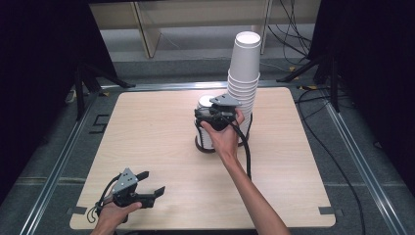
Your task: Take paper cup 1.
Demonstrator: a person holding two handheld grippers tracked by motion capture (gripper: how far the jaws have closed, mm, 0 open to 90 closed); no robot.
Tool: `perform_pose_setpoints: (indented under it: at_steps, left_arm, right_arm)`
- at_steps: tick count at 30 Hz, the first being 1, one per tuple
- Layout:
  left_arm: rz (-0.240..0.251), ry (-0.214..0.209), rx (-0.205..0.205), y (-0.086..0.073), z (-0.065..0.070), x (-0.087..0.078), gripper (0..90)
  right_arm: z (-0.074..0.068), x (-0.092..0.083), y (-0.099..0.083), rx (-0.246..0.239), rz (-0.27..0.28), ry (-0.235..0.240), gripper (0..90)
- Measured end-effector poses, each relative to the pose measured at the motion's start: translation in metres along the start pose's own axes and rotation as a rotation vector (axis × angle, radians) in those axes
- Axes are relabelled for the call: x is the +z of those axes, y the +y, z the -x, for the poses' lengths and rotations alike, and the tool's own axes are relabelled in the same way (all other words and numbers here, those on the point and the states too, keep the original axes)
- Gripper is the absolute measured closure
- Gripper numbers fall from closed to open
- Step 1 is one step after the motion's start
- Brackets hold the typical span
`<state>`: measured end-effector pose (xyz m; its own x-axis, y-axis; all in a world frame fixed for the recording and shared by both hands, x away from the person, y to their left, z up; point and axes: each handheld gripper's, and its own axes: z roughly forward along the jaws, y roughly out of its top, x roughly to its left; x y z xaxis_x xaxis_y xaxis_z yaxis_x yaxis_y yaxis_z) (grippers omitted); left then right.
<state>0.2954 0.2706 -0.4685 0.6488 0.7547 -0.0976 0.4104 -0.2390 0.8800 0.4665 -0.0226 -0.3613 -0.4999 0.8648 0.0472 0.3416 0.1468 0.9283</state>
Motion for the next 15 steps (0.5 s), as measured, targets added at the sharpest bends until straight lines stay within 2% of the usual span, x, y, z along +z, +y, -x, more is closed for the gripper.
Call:
perform_pose_setpoints:
  at_steps: [3,4,5,6,8,10,11,12,14,15]
  left_arm:
    - [0.001,0.001,-0.004,-0.0003,0.0004,0.0004,14.9]
    - [0.001,0.0,-0.005,-0.0002,0.0003,0.0004,14.9]
    - [0.001,0.001,-0.005,-0.0002,0.0003,0.0005,14.9]
    - [0.001,0.001,-0.004,-0.0002,0.0004,0.0005,14.9]
    - [0.0,0.0,-0.002,-0.0001,0.0003,0.0,14.8]
    - [0.0,0.0,-0.001,0.0,-0.0001,0.0001,14.8]
    - [-0.002,0.008,-0.008,0.0002,0.0007,-0.0002,14.8]
    - [-0.009,0.011,-0.007,0.0004,0.0008,-0.0008,14.8]
    - [0.005,0.002,-0.009,0.0,0.0009,-0.0001,14.8]
    - [-0.007,0.009,-0.007,0.0004,0.0011,-0.0011,14.8]
  right_arm:
    - [-0.0023,0.003,-0.0003,0.003,-0.006,-0.014,15.3]
    - [-0.0026,0.005,-0.0007,-0.017,-0.005,-0.027,14.7]
    - [-0.0026,0.005,-0.0007,-0.017,-0.005,-0.027,14.7]
    - [-0.0048,0.0063,-0.0008,0.003,-0.013,-0.035,15.7]
    - [-0.0046,0.0081,0.0,-0.007,0.001,-0.054,16.2]
    - [-0.0049,0.0077,0.0009,-0.003,-0.01,-0.057,16.4]
    - [-0.0069,0.009,0.0012,0.028,-0.005,-0.041,16.8]
    - [-0.007,0.009,0.0019,0.032,-0.004,-0.045,18.7]
    - [-0.0062,0.0086,0.0028,0.017,-0.004,-0.06,19.5]
    - [-0.0072,0.008,0.003,0.011,-0.008,-0.069,19.9]
